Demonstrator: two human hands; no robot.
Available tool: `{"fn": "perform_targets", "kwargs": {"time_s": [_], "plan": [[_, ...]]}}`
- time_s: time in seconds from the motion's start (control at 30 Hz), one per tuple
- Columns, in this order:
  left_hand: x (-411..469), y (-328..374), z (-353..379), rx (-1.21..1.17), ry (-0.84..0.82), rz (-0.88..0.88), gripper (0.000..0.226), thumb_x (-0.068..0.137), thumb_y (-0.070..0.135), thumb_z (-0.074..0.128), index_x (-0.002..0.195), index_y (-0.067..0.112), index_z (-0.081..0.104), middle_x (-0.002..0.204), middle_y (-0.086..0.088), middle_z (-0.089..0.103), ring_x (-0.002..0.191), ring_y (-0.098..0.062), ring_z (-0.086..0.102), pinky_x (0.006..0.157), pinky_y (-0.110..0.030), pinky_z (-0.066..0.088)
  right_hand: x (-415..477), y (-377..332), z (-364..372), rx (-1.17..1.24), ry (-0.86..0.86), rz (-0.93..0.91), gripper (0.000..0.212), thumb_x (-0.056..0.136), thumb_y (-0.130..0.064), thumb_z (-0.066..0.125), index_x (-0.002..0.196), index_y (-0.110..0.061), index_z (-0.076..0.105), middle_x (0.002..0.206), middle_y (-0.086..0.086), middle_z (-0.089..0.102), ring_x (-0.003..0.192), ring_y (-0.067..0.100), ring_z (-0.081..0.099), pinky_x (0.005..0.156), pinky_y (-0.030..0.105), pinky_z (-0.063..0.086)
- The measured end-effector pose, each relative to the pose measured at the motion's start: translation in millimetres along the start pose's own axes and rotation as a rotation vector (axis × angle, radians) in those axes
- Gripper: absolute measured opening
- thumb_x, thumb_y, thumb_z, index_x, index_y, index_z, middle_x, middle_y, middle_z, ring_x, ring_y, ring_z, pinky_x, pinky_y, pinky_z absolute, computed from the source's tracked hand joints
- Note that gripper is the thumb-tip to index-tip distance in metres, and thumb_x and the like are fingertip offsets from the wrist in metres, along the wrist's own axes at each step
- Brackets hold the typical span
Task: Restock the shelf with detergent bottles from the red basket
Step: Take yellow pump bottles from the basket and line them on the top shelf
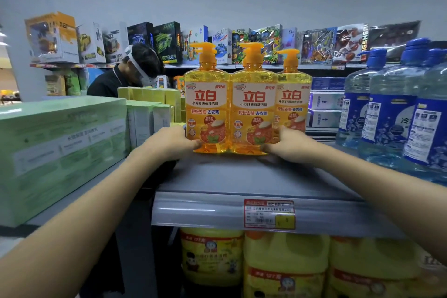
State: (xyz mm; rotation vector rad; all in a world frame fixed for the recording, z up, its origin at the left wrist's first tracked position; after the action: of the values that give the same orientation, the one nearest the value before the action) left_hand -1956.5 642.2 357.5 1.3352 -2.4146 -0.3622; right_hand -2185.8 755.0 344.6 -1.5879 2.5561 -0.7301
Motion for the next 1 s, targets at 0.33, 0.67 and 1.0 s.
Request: {"fn": "perform_targets", "kwargs": {"time_s": [0.33, 0.67, 1.0], "plan": [[-172.4, 61.0, 21.6, -0.275, 0.761, 0.737, 0.014, 0.093, 0.009, 0.056, 0.095, 0.001, 0.067, 0.091, -0.013, 0.064, 0.088, -0.029, 0.058, 0.077, -0.032, 0.042, -198.9, -34.9, -32.2, -0.033, 0.822, -0.231, 0.018, 0.094, -0.02, 0.059, 0.106, -0.008, 0.067, 0.113, 0.011, 0.059, 0.107, 0.024, 0.057, 0.086, 0.013, 0.033], [-274.3, 110.1, 245.7, -0.493, 0.058, 0.874, 0.018, 0.101, 0.016, 0.051, 0.091, 0.007, 0.064, 0.074, -0.006, 0.062, 0.066, -0.026, 0.059, 0.059, -0.034, 0.043, -432.9, 152.3, 90.1, 0.085, 0.679, 0.606, 0.017, 0.099, -0.022, 0.057, 0.085, -0.02, 0.065, 0.078, -0.005, 0.063, 0.074, 0.013, 0.059, 0.074, 0.035, 0.049], [-443.7, 266.4, 355.7, -0.292, -0.401, 1.208, 0.01, 0.095, 0.015, 0.057, 0.105, 0.015, 0.061, 0.098, -0.003, 0.055, 0.078, -0.031, 0.059, 0.06, -0.043, 0.049, -633.9, 267.8, 107.6, 0.203, 0.305, 1.0, 0.044, 0.095, -0.005, 0.04, 0.119, -0.039, 0.055, 0.105, -0.017, 0.056, 0.093, 0.009, 0.06, 0.081, 0.041, 0.055]]}}
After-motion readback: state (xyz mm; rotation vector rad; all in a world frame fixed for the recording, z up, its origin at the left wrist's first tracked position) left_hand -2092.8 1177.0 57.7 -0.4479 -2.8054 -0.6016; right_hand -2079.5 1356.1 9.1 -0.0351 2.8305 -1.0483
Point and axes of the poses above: each hand's wrist, its own x-axis towards the middle knuckle, its own z-axis out of the palm, y = z × x, the point moved 8 cm from there along x, towards the middle knuckle
